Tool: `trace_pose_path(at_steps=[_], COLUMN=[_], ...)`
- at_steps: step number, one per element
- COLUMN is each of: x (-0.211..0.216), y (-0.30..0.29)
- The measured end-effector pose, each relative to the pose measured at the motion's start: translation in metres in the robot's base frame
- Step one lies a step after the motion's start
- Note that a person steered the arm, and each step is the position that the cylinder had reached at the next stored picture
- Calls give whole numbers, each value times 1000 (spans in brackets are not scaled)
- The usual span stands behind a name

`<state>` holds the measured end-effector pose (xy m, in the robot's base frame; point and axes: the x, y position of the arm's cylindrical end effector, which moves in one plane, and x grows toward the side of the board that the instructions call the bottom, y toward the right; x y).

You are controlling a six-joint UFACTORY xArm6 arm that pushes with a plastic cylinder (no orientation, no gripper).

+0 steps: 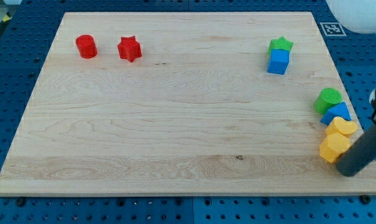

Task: Slide red star to the top of the green circle

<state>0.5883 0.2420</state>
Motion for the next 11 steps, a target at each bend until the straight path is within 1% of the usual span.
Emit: trace_pose_path(at_steps=[1,2,3,4,5,7,8,9,10,11], x=[-5,-2,-8,-39,-81,-177,-233,-277,-298,-299], y=[0,-27,-96,-190,-274,-420,-445,-439,-383,-291])
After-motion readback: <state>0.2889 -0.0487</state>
